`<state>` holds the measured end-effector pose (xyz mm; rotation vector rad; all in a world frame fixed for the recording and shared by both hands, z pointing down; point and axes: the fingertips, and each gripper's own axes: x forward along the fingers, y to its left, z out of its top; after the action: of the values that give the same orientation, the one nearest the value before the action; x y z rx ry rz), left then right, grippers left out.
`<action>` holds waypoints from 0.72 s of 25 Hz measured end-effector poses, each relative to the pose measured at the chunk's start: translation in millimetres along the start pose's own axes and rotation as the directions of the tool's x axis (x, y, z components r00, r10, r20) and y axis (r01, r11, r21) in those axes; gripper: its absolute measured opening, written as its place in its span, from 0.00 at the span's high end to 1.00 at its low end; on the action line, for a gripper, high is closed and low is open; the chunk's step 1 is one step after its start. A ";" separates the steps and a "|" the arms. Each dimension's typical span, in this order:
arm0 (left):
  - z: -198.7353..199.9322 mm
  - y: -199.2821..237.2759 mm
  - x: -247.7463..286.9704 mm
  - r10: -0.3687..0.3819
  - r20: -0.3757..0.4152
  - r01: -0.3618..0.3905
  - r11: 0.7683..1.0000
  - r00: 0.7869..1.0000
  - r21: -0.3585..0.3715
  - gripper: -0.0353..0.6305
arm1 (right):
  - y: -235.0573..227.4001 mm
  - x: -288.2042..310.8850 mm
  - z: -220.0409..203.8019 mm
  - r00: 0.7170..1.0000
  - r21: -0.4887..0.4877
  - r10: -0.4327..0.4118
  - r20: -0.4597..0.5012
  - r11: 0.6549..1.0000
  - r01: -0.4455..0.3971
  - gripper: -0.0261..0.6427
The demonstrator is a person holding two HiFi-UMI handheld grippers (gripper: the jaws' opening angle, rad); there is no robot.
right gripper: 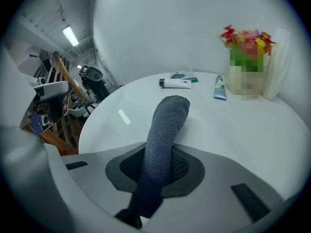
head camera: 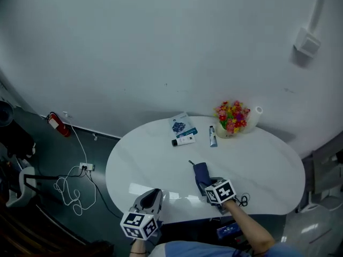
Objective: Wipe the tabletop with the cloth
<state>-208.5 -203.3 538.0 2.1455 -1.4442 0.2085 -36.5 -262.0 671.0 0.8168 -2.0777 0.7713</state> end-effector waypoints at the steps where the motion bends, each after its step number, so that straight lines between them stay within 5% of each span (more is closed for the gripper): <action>1: 0.5 -14.1 12.4 -0.014 -0.004 0.014 1.000 1.000 0.005 0.91 | -19.1 -9.0 -7.8 1.000 0.011 -0.014 0.002 1.000 0.014 0.86; 11: -6.6 -169.4 118.0 -0.160 -0.050 0.164 0.983 0.986 0.080 0.91 | -178.6 -103.8 -90.8 0.990 0.127 -0.140 0.023 0.982 0.136 0.86; 18: -25.1 -292.2 171.9 -0.296 -0.096 0.305 0.947 0.950 0.105 0.91 | -272.0 -168.2 -149.6 0.975 0.212 -0.221 0.023 0.954 0.211 0.86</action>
<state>128.3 -248.2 528.8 2.3917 -1.0653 0.2678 316.3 -269.9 681.1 1.1672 -1.9276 0.8644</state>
